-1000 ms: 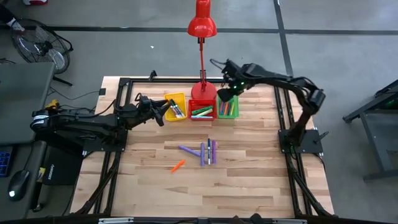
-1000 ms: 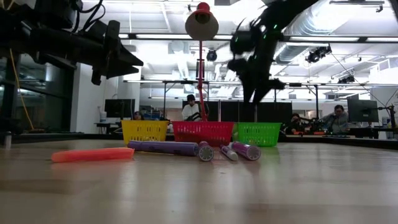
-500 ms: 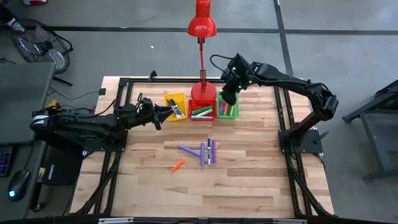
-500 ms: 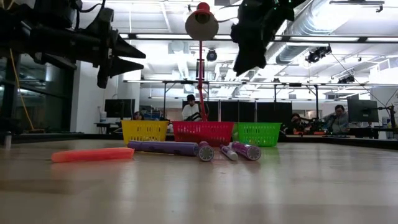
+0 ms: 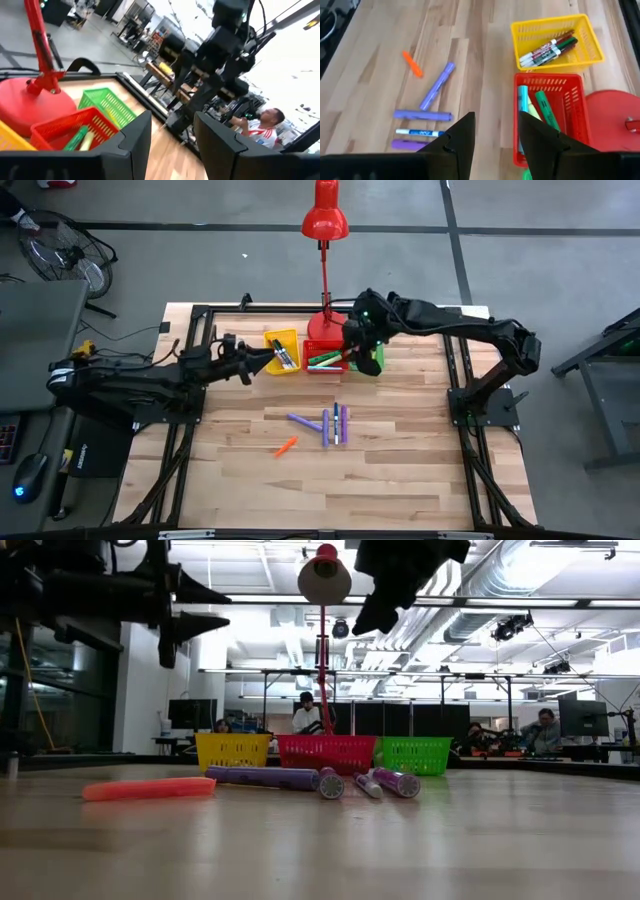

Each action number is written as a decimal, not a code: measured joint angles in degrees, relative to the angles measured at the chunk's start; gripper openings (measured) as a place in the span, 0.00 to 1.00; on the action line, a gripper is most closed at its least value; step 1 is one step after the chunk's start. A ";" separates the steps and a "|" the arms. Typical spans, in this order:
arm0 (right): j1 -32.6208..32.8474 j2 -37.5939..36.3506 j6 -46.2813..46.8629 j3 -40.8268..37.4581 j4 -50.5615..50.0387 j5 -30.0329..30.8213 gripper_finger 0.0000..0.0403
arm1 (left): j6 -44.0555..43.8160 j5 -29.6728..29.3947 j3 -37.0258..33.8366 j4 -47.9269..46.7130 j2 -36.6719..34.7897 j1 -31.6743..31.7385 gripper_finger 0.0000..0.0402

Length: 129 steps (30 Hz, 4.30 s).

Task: Pick & Place Markers
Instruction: Put the violet highlighter pen into the red bin

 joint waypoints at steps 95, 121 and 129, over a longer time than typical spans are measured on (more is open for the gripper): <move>31.85 26.47 78.75 -0.24 -12.19 25.77 0.14 | 0.00 33.34 0.02 -1.33 -16.42 0.00 0.37; 14.89 8.76 39.33 -0.09 -11.69 27.44 0.14 | 0.02 21.33 0.04 -4.26 -16.40 0.02 0.37; 5.61 8.60 20.87 -0.09 -3.19 20.19 0.14 | 0.02 17.20 0.04 -4.17 -16.40 0.01 0.37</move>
